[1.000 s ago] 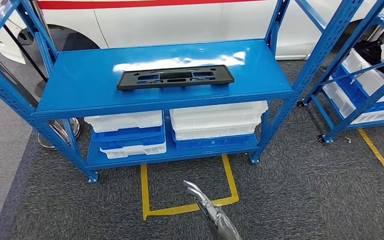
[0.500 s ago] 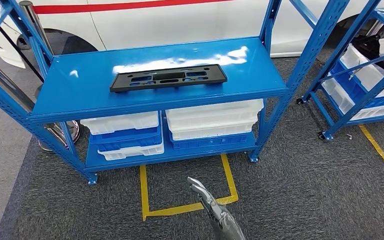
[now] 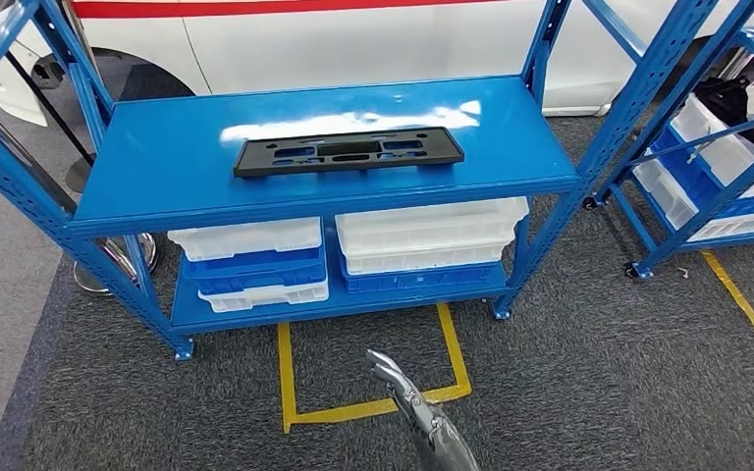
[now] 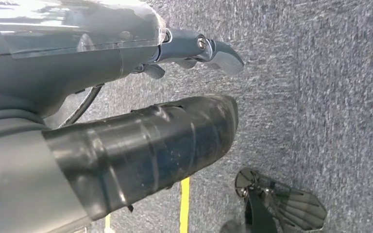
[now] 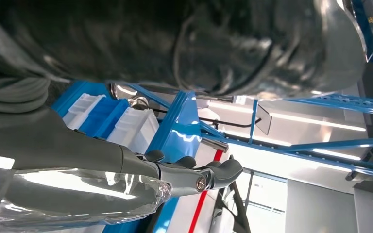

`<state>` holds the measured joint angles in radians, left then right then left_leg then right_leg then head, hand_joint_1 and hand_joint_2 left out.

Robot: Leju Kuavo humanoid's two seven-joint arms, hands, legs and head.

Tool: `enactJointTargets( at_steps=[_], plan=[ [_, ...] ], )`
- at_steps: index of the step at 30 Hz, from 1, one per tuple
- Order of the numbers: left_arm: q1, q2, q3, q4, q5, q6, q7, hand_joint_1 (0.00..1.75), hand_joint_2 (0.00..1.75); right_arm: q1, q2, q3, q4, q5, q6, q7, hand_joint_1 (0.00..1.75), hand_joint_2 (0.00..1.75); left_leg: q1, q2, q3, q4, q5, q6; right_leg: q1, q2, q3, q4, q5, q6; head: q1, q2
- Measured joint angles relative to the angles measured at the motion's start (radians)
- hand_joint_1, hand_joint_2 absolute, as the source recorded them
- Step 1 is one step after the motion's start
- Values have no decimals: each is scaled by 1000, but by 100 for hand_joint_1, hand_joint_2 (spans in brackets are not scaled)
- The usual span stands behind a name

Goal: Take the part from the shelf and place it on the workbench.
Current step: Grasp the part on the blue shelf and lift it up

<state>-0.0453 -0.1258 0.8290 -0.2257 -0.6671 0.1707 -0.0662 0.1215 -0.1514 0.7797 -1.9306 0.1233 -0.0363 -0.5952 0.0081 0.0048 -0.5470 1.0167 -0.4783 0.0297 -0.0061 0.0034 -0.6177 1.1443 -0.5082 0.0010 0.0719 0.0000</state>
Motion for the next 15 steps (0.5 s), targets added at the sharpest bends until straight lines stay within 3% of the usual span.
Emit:
enactJointTargets(
  at_steps=[2, 4, 6, 8, 10, 11, 12, 13, 15],
  plan=[
    [0, -2, 1, 1, -2, 1, 0, 0, 0, 0, 0, 0, 0, 1, 1, 1, 0, 0, -2, -1, -1, 1, -2, -6, 8, -2, 44, -96, 29, -10, 0, 0],
    [-1, -3, 1, 1, -4, 1, 0, 0, 0, 0, 0, 0, 0, 3, 2, 3, 0, 0, -2, 0, -2, 0, -2, -16, 13, -1, 47, -112, 30, -13, 0, 0],
    [-1, -3, 2, 1, -5, 1, 0, 0, 0, 1, 0, 0, 0, 4, 3, 4, 0, 0, -1, 0, -4, 8, -11, -26, 8, -1, 51, -122, 35, -21, 0, 0],
    [-1, -3, 3, 1, -5, 0, 0, 0, 0, 0, 0, 0, 0, 4, 4, 5, 0, 0, 0, -1, -34, 78, -57, -34, 2, -4, 55, -131, 40, -32, -2, 0],
    [0, -3, 3, 1, -5, 0, 1, 0, 0, 1, 0, 0, 0, 5, 5, 6, 0, 0, 3, -1, -93, 206, -120, -39, 4, -5, 55, -131, 40, -37, -3, 0],
    [1, -3, 4, 1, -4, -1, 1, 0, 0, 1, 0, 0, 0, 5, 6, 8, 0, 0, 4, -1, -116, 255, -135, -42, 4, -5, 54, -129, 39, -38, -3, 0],
    [2, -3, 6, 1, -4, -1, 1, 0, 0, 1, 0, 0, 0, 6, 6, 9, 0, 0, 4, -1, -125, 273, -130, -44, 4, -4, 54, -127, 38, -38, -3, 0],
    [2, -3, 8, 1, -4, -1, 1, 0, 0, 1, 0, 0, 0, 6, 7, 10, 0, 0, 5, -1, -115, 250, -106, -44, 4, -3, 54, -125, 36, -37, -3, 0],
    [2, -2, 13, 1, -4, -1, 0, 0, 0, 1, 0, 0, 0, 8, 9, 12, 0, 0, 6, -1, -54, 121, -40, -43, 2, -1, 56, -118, 30, -31, -3, 0]
  ],
)
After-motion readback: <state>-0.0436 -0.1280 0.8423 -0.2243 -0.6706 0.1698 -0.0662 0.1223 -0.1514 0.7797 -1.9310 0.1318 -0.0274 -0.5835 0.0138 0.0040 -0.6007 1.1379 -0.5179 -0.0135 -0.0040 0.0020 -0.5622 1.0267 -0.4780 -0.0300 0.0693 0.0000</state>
